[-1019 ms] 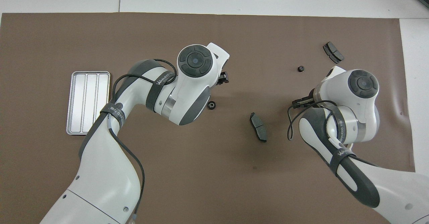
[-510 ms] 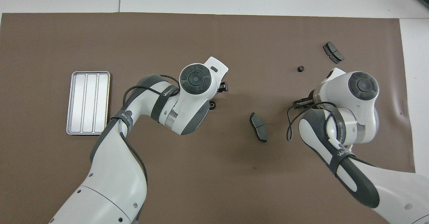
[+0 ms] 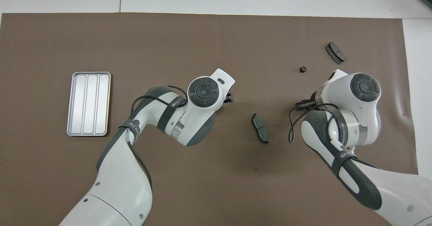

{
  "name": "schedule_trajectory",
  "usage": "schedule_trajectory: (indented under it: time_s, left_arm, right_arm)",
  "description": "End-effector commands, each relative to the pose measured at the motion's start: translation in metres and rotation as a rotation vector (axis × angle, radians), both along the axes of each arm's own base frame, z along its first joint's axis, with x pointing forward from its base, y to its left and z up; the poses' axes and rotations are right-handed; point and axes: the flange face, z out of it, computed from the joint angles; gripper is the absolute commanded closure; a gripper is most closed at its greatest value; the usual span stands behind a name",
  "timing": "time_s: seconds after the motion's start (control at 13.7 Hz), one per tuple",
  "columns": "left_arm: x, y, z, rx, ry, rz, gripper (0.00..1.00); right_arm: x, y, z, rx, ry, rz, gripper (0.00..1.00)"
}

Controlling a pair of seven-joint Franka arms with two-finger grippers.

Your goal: Pick bearing gear from pile to tray

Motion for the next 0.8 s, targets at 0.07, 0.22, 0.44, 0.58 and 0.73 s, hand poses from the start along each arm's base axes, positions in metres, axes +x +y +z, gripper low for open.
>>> schedule_trajectory:
  time_s: [0.07, 0.22, 0.44, 0.58, 0.73]
  left_arm:
    - [-0.011, 0.006, 0.003, 0.005, -0.002, 0.001, 0.04]
    - [-0.012, 0.005, 0.002, 0.009, 0.002, -0.002, 0.07]
    - [-0.004, -0.004, -0.004, 0.037, 0.031, -0.003, 0.07]
    - [-0.003, -0.005, -0.002, 0.048, 0.044, -0.003, 0.09]
    - [-0.003, -0.006, -0.001, 0.046, 0.041, -0.003, 0.14]
  right_arm:
    - [-0.007, -0.004, 0.003, 0.020, -0.021, -0.002, 0.44]
    - [-0.007, -0.005, 0.002, 0.020, -0.019, -0.005, 0.60]
    - [-0.007, -0.004, 0.002, 0.020, -0.019, -0.006, 0.78]
    - [-0.006, -0.004, 0.004, 0.021, -0.024, -0.014, 1.00]
    - [-0.003, -0.001, 0.007, 0.022, -0.028, -0.023, 1.00]
